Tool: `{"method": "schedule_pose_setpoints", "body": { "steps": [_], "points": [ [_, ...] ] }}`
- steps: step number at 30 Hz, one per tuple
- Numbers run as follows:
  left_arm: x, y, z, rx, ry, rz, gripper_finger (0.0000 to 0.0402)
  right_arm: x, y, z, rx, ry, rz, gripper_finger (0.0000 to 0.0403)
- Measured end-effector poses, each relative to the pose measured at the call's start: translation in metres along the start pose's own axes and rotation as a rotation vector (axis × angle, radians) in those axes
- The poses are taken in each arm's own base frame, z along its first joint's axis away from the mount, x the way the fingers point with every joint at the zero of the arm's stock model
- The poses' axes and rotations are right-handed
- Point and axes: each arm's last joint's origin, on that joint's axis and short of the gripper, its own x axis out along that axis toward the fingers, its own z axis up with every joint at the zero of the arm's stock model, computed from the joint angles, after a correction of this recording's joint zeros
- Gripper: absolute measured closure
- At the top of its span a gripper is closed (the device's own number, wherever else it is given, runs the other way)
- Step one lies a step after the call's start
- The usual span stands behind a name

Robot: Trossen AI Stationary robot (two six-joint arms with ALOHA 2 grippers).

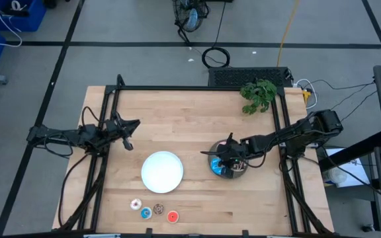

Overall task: Pick & Place donuts
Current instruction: Put the large blue donut on the gray plate

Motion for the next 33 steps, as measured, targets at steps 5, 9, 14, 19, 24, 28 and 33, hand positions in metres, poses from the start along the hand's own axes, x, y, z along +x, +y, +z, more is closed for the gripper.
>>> {"method": "schedule_pose_setpoints", "body": {
  "steps": [5,9,14,19,24,28,33],
  "points": [
    [0.000,0.000,0.000,0.000,0.000,0.000,0.0364,0.000,0.000,0.001,-0.002,-0.006,0.008,0.0340],
    [0.000,0.000,0.000,0.000,0.000,0.000,0.0364,0.000,0.000,-0.001,0.025,0.010,0.002,0.0304],
    [0.000,0.000,0.000,0.000,0.001,0.000,0.0364,0.000,0.000,0.000,0.028,0.021,0.027,0.0255],
    [0.000,0.000,0.000,0.000,0.000,0.000,0.0364,-0.001,0.000,0.003,0.041,0.014,0.027,0.0215],
    [0.000,0.000,0.000,0.001,0.001,0.000,0.0364,-0.003,0.000,0.007,0.058,0.023,0.019,0.0193],
    [0.000,0.000,0.000,0.001,0.001,0.000,0.0364,-0.006,-0.002,0.011,0.067,0.048,0.000,0.0186],
    [0.000,0.000,0.000,0.001,0.001,0.000,0.0364,-0.010,-0.001,0.017,0.061,0.046,-0.003,0.0188]
  ]
}}
